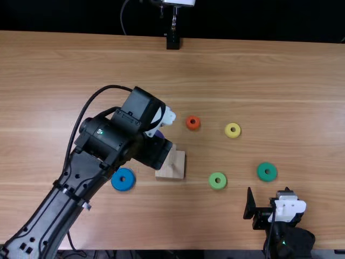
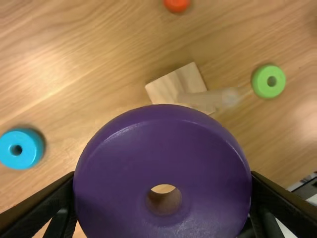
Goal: Build the Hanoi tower: stack the rings onto the peg from bottom to top in this color order: purple, dark blue, light blue, dark green, light green, yellow, orange.
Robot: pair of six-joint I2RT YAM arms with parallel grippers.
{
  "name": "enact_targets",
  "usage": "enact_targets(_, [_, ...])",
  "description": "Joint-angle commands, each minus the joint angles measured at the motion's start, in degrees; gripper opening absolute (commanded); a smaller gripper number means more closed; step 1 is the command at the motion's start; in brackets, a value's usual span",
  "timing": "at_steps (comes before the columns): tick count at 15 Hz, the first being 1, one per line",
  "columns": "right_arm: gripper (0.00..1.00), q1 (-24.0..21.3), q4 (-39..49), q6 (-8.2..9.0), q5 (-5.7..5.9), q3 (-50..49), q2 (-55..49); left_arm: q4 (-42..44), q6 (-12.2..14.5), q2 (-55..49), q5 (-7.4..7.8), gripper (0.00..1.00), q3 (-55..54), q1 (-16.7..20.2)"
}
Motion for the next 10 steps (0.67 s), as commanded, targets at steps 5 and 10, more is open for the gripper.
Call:
enact_targets(5, [1.0,-0.7,-3.67,0.13,0.55,-6.81,-0.4,-1.66,-1.27,6.14,0.17,0.0,6.91,-2.31])
enact_targets(10, [1.0,-0.7,-3.56,0.13,0.55,-6.81,-0.4,-1.66,-1.49,8.25,0.17,0.0,8.32,-4.95])
